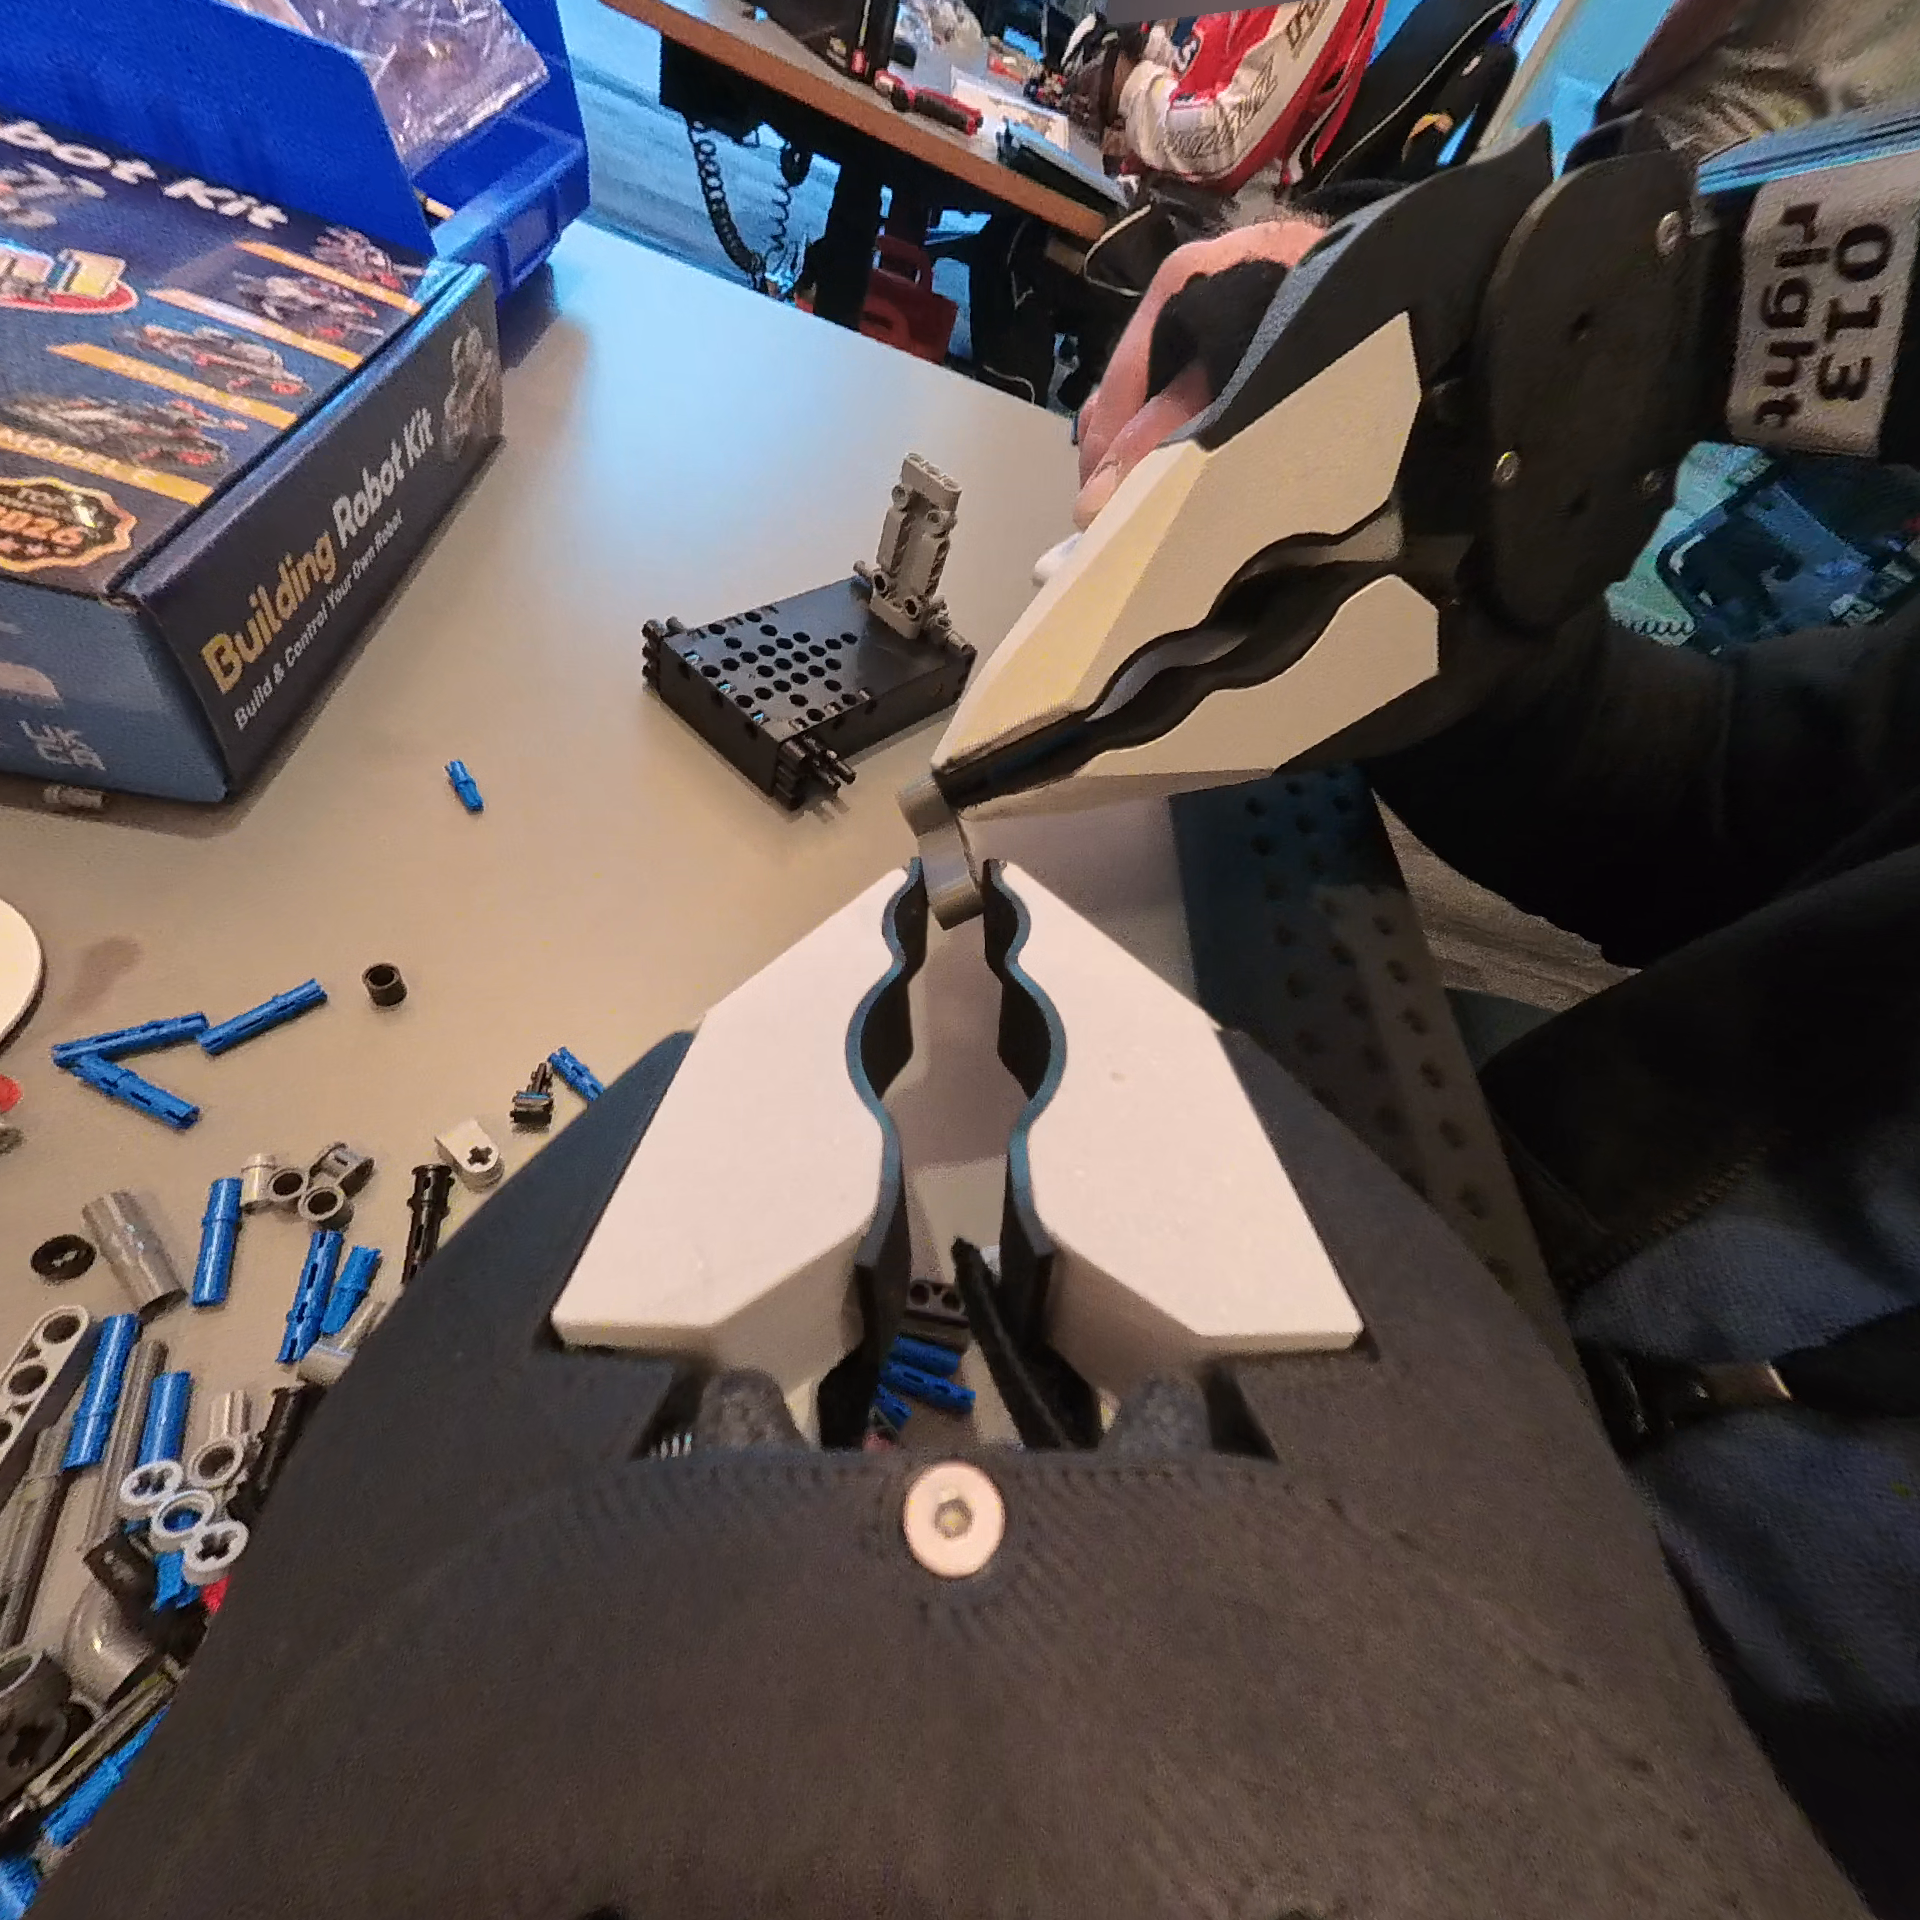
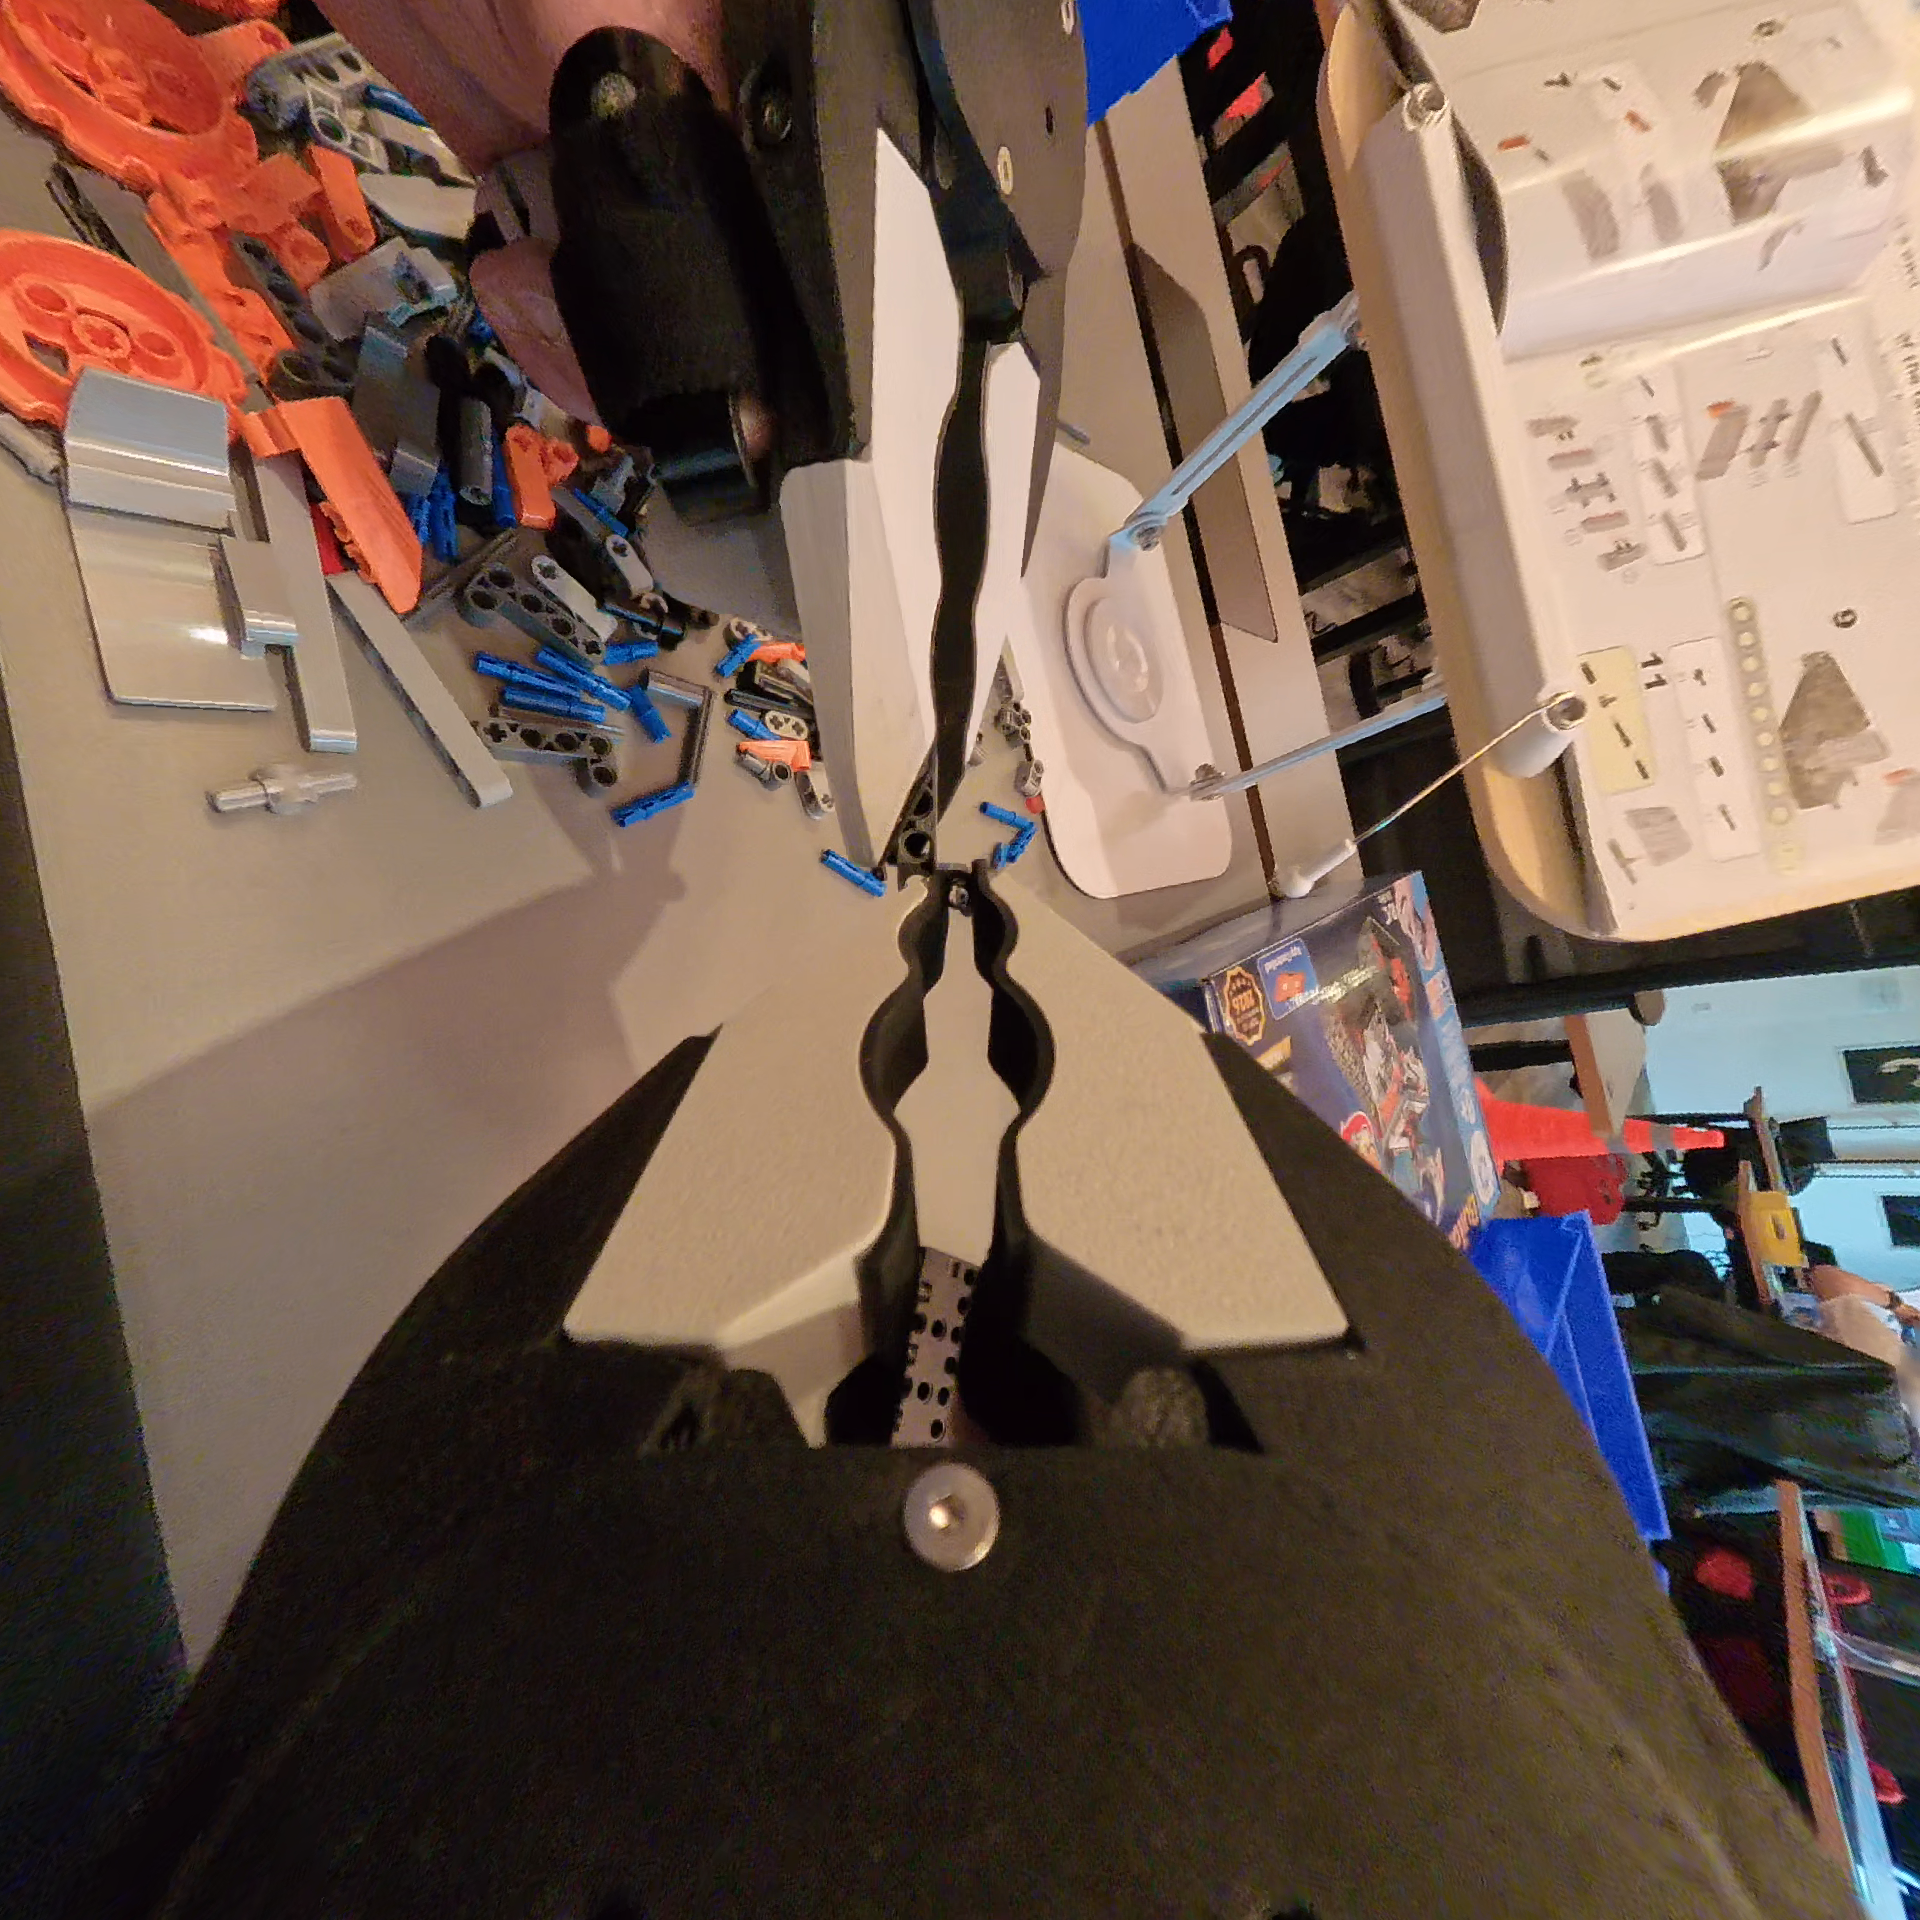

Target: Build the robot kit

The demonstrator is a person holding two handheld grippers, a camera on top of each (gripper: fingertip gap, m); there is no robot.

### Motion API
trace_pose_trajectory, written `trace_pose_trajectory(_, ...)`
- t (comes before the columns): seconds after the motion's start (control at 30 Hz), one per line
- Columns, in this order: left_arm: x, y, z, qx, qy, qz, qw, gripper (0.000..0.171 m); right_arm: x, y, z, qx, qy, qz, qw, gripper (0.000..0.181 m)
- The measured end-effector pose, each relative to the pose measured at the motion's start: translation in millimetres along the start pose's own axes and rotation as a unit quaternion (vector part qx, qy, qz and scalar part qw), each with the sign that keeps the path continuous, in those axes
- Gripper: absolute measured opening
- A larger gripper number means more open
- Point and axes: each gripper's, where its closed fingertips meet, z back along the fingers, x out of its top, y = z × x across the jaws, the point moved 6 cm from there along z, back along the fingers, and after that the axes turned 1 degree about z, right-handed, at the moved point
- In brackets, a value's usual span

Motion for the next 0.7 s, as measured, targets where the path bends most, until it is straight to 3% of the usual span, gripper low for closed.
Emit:
trace_pose_trajectory(0.17,0.4,3.6,0.8,0.008,-0.008,0.009,1.000,0.007,-3.3,-3.8,-0.9,-0.008,0.001,-0.031,0.999,0.012)
trace_pose_trajectory(0.3,0.1,3.9,0.5,0.009,-0.007,0.007,1.000,0.007,-5.8,-5.3,3.1,0.028,-0.016,-0.090,0.995,0.010)
trace_pose_trajectory(0.53,-4.0,0.2,-4.8,-0.004,0.005,0.014,1.000,0.007,-6.6,3.1,1.2,0.031,0.019,-0.052,0.998,0.003)
trace_pose_trajectory(0.7,-12.6,-9.1,-10.7,-0.026,0.046,0.010,0.999,0.011,-7.9,19.7,6.8,0.043,0.027,-0.088,0.995,0.001)
